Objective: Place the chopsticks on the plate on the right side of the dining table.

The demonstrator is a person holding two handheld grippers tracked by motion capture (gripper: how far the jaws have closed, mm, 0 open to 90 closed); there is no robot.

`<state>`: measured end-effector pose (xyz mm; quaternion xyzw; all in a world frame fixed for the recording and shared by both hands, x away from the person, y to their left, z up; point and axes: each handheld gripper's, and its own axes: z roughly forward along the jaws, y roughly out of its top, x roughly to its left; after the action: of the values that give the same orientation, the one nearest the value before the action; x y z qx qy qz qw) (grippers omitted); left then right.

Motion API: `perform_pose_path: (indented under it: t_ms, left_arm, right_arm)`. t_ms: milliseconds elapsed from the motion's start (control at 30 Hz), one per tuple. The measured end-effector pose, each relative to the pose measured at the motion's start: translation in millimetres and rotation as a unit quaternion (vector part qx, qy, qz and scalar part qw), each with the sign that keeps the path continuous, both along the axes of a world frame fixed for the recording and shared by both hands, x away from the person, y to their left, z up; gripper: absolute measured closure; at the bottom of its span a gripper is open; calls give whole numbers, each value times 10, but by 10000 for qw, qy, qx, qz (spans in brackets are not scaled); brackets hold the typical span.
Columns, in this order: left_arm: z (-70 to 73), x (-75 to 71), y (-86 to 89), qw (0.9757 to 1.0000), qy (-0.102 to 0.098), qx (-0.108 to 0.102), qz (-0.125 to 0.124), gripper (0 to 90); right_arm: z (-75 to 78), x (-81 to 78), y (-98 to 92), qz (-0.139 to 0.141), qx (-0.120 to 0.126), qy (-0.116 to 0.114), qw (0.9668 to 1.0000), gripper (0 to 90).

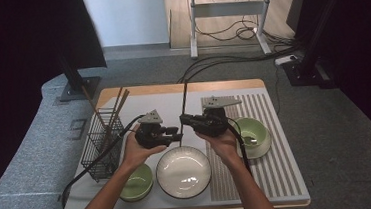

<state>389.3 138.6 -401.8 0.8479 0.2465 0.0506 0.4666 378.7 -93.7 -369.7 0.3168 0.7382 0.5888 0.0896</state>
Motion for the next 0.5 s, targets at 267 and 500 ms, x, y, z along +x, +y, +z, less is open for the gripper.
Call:
perform_pose_path:
  t_ms: [267, 500]
  left_arm:
    - [-46, 4, -31, 10000, 64, 45, -16, 681]
    - [-53, 2, -35, 9999, 90, 69, -15, 751]
  right_arm:
    - [-6, 5, 9, 9, 58, 12, 10000, 853]
    - [-19, 8, 14, -5, 68, 23, 10000, 852]
